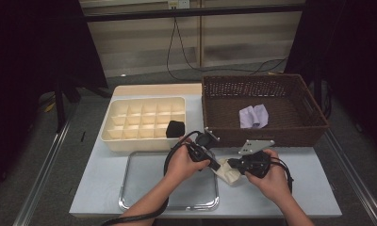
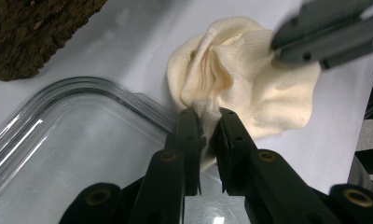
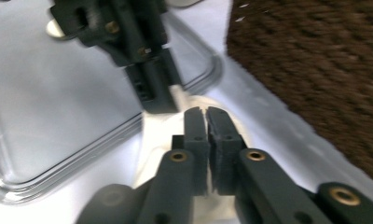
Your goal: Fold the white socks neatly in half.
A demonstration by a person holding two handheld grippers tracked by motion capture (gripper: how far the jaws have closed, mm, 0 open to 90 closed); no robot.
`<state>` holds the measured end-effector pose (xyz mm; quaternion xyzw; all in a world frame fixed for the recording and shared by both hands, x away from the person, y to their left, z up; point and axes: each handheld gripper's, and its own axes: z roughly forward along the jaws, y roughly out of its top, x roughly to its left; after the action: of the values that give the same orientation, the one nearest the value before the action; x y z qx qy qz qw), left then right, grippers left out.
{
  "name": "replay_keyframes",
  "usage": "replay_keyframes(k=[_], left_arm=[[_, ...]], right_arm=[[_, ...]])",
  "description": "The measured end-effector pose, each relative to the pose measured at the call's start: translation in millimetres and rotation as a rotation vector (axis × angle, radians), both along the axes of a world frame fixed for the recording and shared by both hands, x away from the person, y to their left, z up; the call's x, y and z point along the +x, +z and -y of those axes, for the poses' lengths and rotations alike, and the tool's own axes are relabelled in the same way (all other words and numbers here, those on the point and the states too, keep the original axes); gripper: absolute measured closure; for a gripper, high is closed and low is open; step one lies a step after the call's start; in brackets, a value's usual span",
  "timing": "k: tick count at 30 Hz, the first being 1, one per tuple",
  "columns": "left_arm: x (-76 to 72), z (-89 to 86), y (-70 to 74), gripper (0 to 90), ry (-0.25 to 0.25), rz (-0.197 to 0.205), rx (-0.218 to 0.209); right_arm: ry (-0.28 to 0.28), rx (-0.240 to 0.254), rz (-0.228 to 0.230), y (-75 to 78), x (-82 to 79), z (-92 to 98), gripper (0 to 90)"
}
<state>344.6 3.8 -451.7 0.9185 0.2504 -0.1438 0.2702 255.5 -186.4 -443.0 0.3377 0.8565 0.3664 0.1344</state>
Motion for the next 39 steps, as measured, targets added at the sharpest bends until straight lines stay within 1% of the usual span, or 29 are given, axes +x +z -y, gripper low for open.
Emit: replay_keyframes(k=[2,3,4,5,6,7,8,10,11,13,14,16,18,19,20,21,22,24,25,26,27,28,30,31,33,34,37,38,39], left_arm=[[0.0,-0.1,0.3,80.8,0.012,-0.007,-0.007],[0.3,-0.4,0.7,80.8,0.008,-0.009,-0.007],[-0.1,-0.4,1.0,80.8,0.016,-0.014,-0.016],[0.1,-0.8,2.5,80.8,0.004,-0.021,-0.019],[-0.7,-0.7,3.1,80.8,0.009,-0.015,-0.024],[-0.4,-1.1,5.0,80.8,-0.002,-0.019,-0.021],[-0.4,-0.9,6.1,80.9,-0.003,-0.026,-0.026],[-0.3,-0.3,9.1,81.1,0.003,-0.047,-0.031],[-0.1,0.1,10.6,81.3,0.001,-0.052,-0.030],[-0.6,0.9,13.4,81.6,-0.008,-0.067,-0.036],[-1.8,1.7,14.9,81.7,-0.011,-0.065,-0.040],[-3.2,2.8,19.0,81.8,-0.024,-0.065,-0.037],[-3.4,4.2,20.3,81.7,-0.031,-0.048,-0.029],[-2.9,4.2,20.1,81.6,-0.035,-0.043,-0.018],[-2.7,4.2,19.2,81.5,-0.033,-0.039,-0.018],[-2.8,3.8,18.7,81.2,-0.031,-0.039,-0.023],[-2.8,3.0,18.0,80.5,-0.036,-0.028,-0.024],[-3.5,0.6,16.9,78.8,-0.037,-0.021,-0.031],[-3.9,-1.7,16.2,77.0,-0.030,-0.019,-0.049],[-3.8,-3.6,16.2,71.3,-0.028,-0.008,-0.057],[-3.6,-6.5,16.6,68.3,-0.024,0.002,-0.061],[-3.5,-9.6,16.6,69.3,-0.011,-0.002,-0.065],[-4.1,-16.3,17.4,67.0,0.005,0.004,-0.063],[-4.8,-20.3,17.3,67.0,0.004,-0.001,-0.052],[-7.0,-24.6,15.3,66.6,0.008,-0.003,-0.054],[-8.1,-26.1,13.6,66.6,0.002,-0.012,-0.046],[-10.0,-26.7,5.7,65.8,0.000,-0.019,-0.036],[-9.5,-25.9,2.8,65.4,-0.010,-0.018,-0.036],[-9.7,-24.0,-0.3,66.9,-0.008,-0.028,-0.033]], right_arm=[[0.007,-0.015,-0.029,-5.5,0.7,-2.7,90.0],[0.018,-0.019,-0.041,-9.6,1.8,-3.3,90.0],[0.014,-0.029,-0.047,-12.2,2.4,-3.4,90.0],[0.006,-0.037,-0.056,-15.6,3.4,-3.1,90.0],[0.000,-0.034,-0.067,-18.6,4.9,-1.8,90.0],[0.000,-0.030,-0.069,-20.1,5.8,-0.6,90.0],[-0.001,-0.022,-0.076,-21.5,6.8,0.6,90.0],[-0.002,-0.019,-0.085,-23.0,7.2,2.0,90.0],[0.000,-0.008,-0.090,-24.1,7.2,2.0,90.0],[0.004,-0.007,-0.097,-24.2,6.8,2.2,90.0],[0.007,-0.005,-0.108,-23.7,6.0,2.2,90.0],[0.020,0.023,-0.120,-24.4,5.8,2.7,90.0],[0.024,0.027,-0.122,-24.6,5.7,2.9,90.0],[0.019,0.025,-0.127,-24.3,5.6,2.6,90.0],[0.023,0.018,-0.126,-24.6,6.0,2.9,90.0],[0.013,0.021,-0.129,-24.8,5.9,2.0,90.0],[0.010,0.017,-0.126,-24.8,5.9,1.6,90.0],[0.014,0.014,-0.120,-25.2,6.3,1.4,90.0],[0.011,0.014,-0.121,-25.3,6.4,1.6,90.0],[0.007,0.028,-0.127,-26.0,6.7,2.1,90.0],[0.007,0.033,-0.129,-26.3,6.9,2.5,90.0],[0.004,0.030,-0.129,-26.4,7.0,2.7,90.0],[0.002,0.030,-0.131,-26.4,6.6,2.6,90.0],[0.001,0.030,-0.130,-26.3,6.6,2.5,90.0],[-0.002,0.036,-0.135,-26.4,6.7,2.4,90.0],[0.001,0.032,-0.132,-26.4,6.8,2.5,90.0],[-0.005,0.030,-0.130,-26.1,6.8,1.8,90.0],[-0.004,0.034,-0.130,-26.2,6.8,1.6,90.0],[-0.002,0.031,-0.129,-26.3,6.5,1.5,90.0]])
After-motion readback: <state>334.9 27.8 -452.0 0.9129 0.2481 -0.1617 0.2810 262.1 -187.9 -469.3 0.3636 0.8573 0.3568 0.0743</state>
